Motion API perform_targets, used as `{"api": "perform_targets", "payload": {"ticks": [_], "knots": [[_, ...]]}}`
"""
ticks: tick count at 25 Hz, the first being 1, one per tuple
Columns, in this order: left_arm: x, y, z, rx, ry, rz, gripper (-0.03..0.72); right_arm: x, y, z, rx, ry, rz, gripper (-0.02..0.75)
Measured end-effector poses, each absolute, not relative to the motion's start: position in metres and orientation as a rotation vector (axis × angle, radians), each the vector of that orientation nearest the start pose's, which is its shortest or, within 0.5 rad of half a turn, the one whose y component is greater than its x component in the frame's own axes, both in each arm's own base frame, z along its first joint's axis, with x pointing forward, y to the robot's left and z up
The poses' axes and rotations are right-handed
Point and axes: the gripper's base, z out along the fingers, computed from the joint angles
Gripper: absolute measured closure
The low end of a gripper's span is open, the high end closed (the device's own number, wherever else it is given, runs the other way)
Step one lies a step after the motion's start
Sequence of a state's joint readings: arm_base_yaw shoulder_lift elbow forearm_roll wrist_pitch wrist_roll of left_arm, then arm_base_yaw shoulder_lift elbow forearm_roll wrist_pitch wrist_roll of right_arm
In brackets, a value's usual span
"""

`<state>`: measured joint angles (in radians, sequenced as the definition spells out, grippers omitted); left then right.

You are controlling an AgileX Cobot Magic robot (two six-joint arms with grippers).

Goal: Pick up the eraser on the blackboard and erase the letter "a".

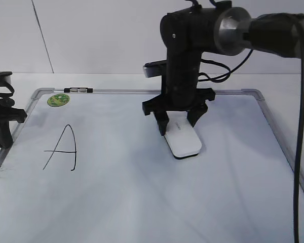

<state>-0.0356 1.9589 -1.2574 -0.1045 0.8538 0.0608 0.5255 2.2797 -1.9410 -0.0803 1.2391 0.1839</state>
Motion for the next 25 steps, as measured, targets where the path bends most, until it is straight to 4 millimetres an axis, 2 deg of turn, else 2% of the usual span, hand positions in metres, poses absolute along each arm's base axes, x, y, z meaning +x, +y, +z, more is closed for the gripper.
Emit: {"api": "perform_targets", "payload": {"ticks": [7,11,14,16,23,25], "knots": [[0.369,-0.02,0.153,0.048,3.035,-0.123,0.673,0.436,0.176,0.181,-0.392,2.992,-0.14,0.191],[0.369,-0.02,0.153,0.048,3.035,-0.123,0.673,0.437,0.173,0.181,-0.378,2.994,-0.133,0.191],[0.369,-0.02,0.153,0.049,3.039,-0.123,0.673,0.434,0.18,0.181,-0.43,3.001,-0.085,0.191],[0.369,-0.02,0.153,0.052,3.041,-0.119,0.673,0.428,0.192,0.181,-0.484,3.0,-0.053,0.191],[0.369,-0.02,0.153,0.052,3.041,-0.119,0.673,0.382,0.273,0.18,-0.758,2.961,0.038,0.191],[0.369,-0.02,0.153,0.052,3.041,-0.119,0.673,0.374,0.284,0.181,-0.798,2.951,0.052,0.191]]}}
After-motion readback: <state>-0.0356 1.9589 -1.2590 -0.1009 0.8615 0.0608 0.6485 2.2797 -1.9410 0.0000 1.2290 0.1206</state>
